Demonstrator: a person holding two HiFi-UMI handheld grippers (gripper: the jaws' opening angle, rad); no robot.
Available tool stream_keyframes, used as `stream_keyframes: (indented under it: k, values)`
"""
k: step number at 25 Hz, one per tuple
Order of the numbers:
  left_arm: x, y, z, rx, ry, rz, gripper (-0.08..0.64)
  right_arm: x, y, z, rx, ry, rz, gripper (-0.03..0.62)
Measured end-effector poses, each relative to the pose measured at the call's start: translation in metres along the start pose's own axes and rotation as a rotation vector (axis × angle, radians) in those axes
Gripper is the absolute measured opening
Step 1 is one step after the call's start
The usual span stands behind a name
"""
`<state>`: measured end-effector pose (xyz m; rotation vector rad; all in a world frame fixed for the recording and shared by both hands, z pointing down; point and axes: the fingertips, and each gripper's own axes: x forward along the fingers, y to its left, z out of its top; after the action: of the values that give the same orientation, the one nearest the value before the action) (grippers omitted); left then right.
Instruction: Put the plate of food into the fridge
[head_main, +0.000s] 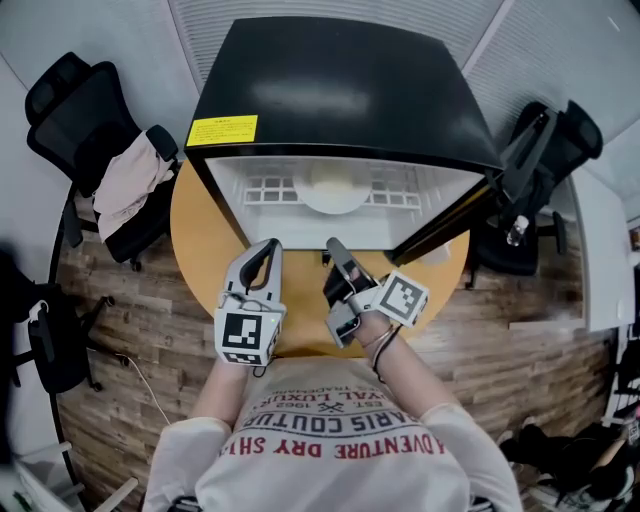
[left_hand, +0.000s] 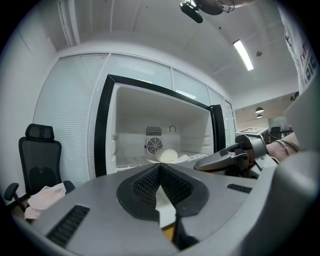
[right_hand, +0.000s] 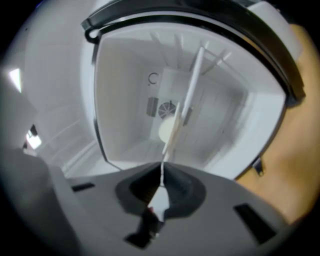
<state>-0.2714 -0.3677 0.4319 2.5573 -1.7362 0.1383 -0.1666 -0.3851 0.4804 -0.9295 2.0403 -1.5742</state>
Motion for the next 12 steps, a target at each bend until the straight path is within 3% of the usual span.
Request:
stream_keyframes:
  k: [5, 9, 12]
  values:
    - [-0.008, -0.013, -0.006, -0.01, 0.012, -0.004, 0.026, -0.015, 0.011, -0.013, -0.315, 0.038, 0.007, 0.029]
    - [-0.018, -0.017, -0.009, -0.013, 0.016, 0.003, 0.026, -0.028, 0.019, -0.012, -0.702, 0.018, -0.044, 0.029]
    - [-0.023, -0.016, -0.015, -0.022, 0.031, 0.008, 0.026, -0.04, 0.026, -0.005, -0.928, -0.032, -0.092, 0.029]
